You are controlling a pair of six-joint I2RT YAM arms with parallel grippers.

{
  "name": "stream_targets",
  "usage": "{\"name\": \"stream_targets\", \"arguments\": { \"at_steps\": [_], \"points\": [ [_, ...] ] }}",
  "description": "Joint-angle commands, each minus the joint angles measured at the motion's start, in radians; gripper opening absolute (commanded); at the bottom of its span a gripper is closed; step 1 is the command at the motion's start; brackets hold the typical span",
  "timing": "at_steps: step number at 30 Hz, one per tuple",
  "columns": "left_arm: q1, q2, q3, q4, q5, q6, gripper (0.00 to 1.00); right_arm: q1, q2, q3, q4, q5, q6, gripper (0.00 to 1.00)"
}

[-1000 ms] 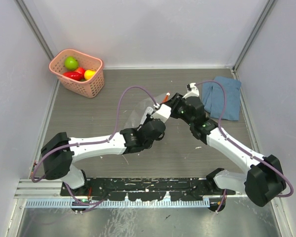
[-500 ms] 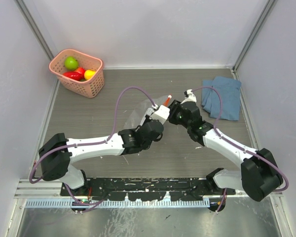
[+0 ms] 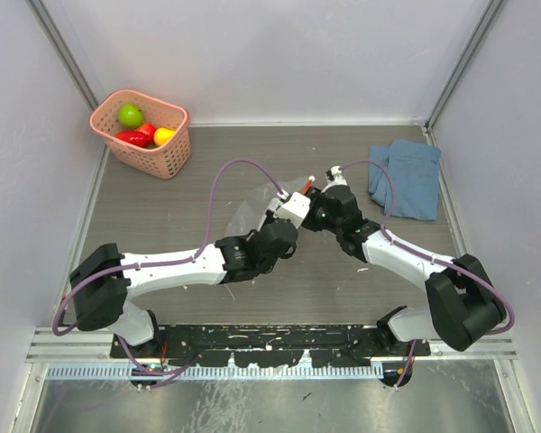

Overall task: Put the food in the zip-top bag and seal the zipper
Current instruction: Open the zipper of the food storage bag.

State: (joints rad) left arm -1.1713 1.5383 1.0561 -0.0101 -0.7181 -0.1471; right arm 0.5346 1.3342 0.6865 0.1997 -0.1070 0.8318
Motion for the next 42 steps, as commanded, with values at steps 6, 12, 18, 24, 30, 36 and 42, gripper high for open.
{"name": "stream_targets", "arguments": {
  "at_steps": [6, 12, 18, 24, 30, 36, 42],
  "points": [
    [-0.001, -0.085, 0.004, 0.014, -0.061, -0.005, 0.00, 0.002, -0.020, 0.123, -0.173, 0.086, -0.154, 0.25],
    [0.013, -0.159, -0.026, -0.027, -0.074, -0.008, 0.00, 0.002, -0.031, 0.206, -0.340, 0.221, -0.296, 0.02],
    [0.033, -0.210, -0.043, -0.081, -0.044, -0.054, 0.00, 0.004, -0.042, 0.273, -0.439, 0.275, -0.384, 0.00],
    [0.064, -0.217, -0.046, -0.065, 0.092, -0.118, 0.09, 0.038, -0.044, 0.331, -0.469, 0.262, -0.407, 0.00],
    [0.102, -0.200, -0.036, -0.041, 0.184, -0.166, 0.31, 0.110, -0.032, 0.378, -0.486, 0.300, -0.408, 0.00],
    [0.127, -0.161, -0.001, -0.043, 0.202, -0.173, 0.46, 0.162, -0.015, 0.405, -0.491, 0.348, -0.407, 0.00],
    [0.156, -0.127, 0.036, -0.064, 0.172, -0.161, 0.49, 0.184, 0.003, 0.440, -0.529, 0.383, -0.434, 0.00]
  ]
}}
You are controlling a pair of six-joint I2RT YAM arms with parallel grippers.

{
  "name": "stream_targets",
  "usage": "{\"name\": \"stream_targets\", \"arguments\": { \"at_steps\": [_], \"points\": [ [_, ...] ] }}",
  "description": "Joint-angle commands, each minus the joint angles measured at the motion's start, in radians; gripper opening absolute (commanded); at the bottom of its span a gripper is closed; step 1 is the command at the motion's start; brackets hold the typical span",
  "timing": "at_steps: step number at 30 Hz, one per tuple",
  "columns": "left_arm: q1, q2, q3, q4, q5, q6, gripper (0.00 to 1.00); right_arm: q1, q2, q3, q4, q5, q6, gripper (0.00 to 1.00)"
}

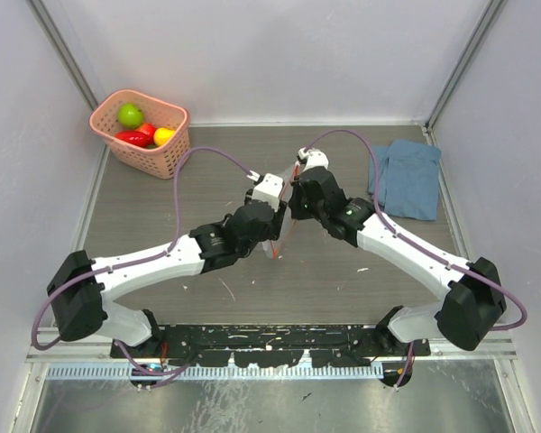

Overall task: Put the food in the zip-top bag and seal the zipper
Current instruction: Open the zipper of the food storage bag.

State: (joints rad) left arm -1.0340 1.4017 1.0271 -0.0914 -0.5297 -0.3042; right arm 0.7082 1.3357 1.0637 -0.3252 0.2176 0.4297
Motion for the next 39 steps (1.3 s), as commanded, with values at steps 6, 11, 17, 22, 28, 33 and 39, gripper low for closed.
{"name": "stream_targets", "arguments": {
  "at_steps": [6, 11, 17, 22, 28, 33, 39],
  "points": [
    [0.040, -0.007, 0.089, -0.035, -0.057, 0.020, 0.33, 0.011, 0.008, 0.109, -0.087, 0.155, -0.091, 0.01],
    [0.058, -0.044, 0.086, -0.073, -0.069, 0.020, 0.16, 0.008, 0.026, 0.158, -0.165, 0.249, -0.154, 0.01],
    [0.094, -0.068, 0.067, -0.124, -0.072, -0.017, 0.09, -0.007, 0.049, 0.191, -0.247, 0.340, -0.195, 0.01],
    [0.118, -0.058, 0.065, -0.155, -0.078, -0.036, 0.08, -0.021, 0.050, 0.197, -0.278, 0.385, -0.208, 0.01],
    [0.120, -0.024, 0.076, -0.111, 0.048, -0.070, 0.15, -0.021, 0.065, 0.171, -0.208, 0.316, -0.240, 0.00],
    [0.119, -0.008, 0.077, -0.055, 0.122, -0.103, 0.22, -0.022, 0.071, 0.149, -0.157, 0.292, -0.256, 0.00],
    [0.137, -0.007, 0.091, -0.024, 0.196, -0.138, 0.44, -0.021, 0.091, 0.183, -0.163, 0.322, -0.301, 0.00]
  ]
}}
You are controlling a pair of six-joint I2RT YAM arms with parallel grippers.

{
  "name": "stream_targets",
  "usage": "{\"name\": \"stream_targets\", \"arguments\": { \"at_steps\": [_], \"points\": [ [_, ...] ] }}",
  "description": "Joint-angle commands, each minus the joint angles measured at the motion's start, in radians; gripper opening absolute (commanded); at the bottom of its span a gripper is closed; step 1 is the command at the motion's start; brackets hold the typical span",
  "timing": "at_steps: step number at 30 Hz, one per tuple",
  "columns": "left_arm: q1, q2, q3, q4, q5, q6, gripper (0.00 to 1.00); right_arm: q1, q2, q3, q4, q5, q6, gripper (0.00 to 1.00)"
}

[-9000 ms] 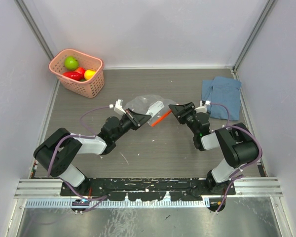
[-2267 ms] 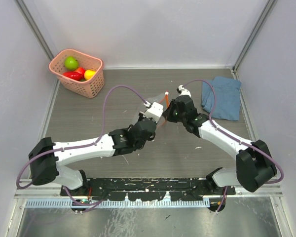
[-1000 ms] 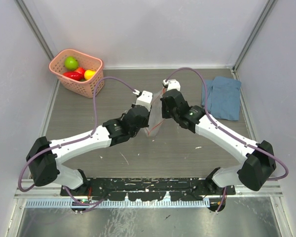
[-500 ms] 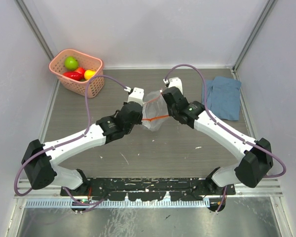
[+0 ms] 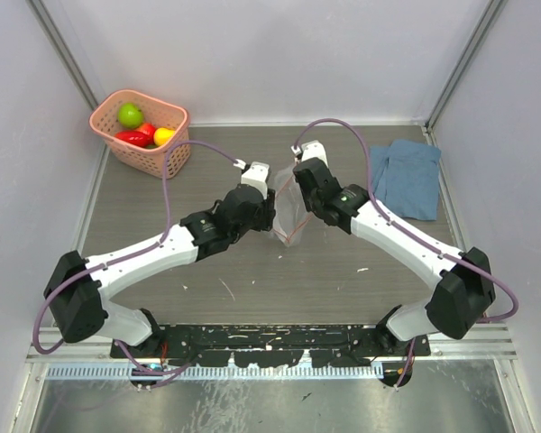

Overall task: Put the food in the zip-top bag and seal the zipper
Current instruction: Open the zipper of the food storage bag.

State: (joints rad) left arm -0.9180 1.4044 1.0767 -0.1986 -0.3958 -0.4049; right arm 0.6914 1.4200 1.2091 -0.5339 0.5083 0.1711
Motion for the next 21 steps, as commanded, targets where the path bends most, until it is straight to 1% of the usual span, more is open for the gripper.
{"name": "stream_targets", "arguments": {
  "at_steps": [1, 3, 7, 12, 19, 21],
  "points": [
    [0.026, -0.016, 0.043, 0.084, 0.066, -0.039, 0.53, -0.005, 0.011, 0.043, 0.042, 0.040, -0.047, 0.00],
    [0.039, -0.029, 0.051, 0.074, 0.070, -0.036, 0.62, -0.006, 0.019, 0.052, 0.035, 0.051, -0.055, 0.00],
    [0.088, -0.062, 0.080, 0.020, 0.096, -0.022, 0.71, -0.005, 0.030, 0.056, 0.032, 0.048, -0.066, 0.00],
    [0.173, -0.084, 0.119, -0.079, 0.108, 0.017, 0.77, -0.004, 0.036, 0.061, 0.029, 0.053, -0.084, 0.00],
    [0.258, -0.093, 0.177, -0.170, 0.179, 0.070, 0.84, -0.005, 0.041, 0.089, 0.015, 0.067, -0.109, 0.00],
    [0.312, -0.086, 0.210, -0.204, 0.206, 0.087, 0.86, -0.006, 0.043, 0.099, 0.008, 0.076, -0.115, 0.00]
  ]
}}
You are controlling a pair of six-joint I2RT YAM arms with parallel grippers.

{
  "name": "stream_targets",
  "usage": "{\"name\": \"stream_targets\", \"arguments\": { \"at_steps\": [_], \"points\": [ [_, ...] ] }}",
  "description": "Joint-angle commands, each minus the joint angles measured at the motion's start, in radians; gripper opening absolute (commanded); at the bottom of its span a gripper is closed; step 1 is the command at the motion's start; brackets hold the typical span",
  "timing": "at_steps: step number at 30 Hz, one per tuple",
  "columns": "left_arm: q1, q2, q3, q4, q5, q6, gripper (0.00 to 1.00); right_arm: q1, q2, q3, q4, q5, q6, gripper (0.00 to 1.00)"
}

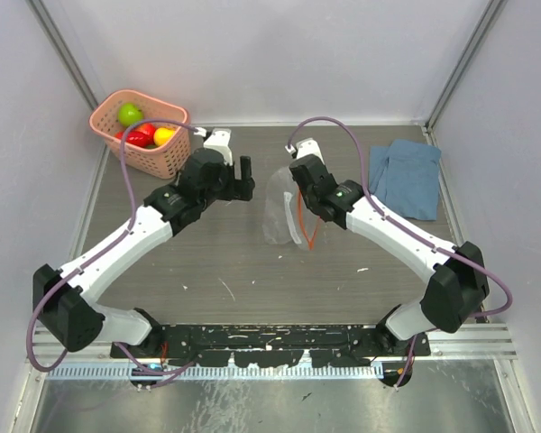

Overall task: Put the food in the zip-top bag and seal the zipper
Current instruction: Open the zipper of the food storage bag, then move the bin to the center of the board.

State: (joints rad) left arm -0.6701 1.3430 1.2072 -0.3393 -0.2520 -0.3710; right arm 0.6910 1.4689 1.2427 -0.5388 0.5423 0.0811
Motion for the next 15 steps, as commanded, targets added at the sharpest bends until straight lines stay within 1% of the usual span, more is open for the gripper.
{"name": "stream_targets", "arguments": {
  "at_steps": [1, 6, 11, 15],
  "points": [
    [0.091, -0.019, 0.090, -0.076, 0.073, 0.060, 0.86, -0.005, -0.005, 0.072, 0.008, 0.051, -0.028, 0.00],
    [0.236, 0.020, 0.154, -0.118, 0.085, 0.085, 0.87, -0.005, -0.011, 0.119, -0.018, 0.082, -0.044, 0.00],
    [0.378, 0.103, 0.249, -0.145, 0.139, 0.097, 0.87, -0.006, -0.012, 0.158, -0.036, 0.120, -0.062, 0.00],
    [0.451, 0.202, 0.351, -0.163, 0.136, 0.155, 0.87, -0.005, -0.012, 0.155, -0.036, 0.080, -0.060, 0.00]
  ]
}}
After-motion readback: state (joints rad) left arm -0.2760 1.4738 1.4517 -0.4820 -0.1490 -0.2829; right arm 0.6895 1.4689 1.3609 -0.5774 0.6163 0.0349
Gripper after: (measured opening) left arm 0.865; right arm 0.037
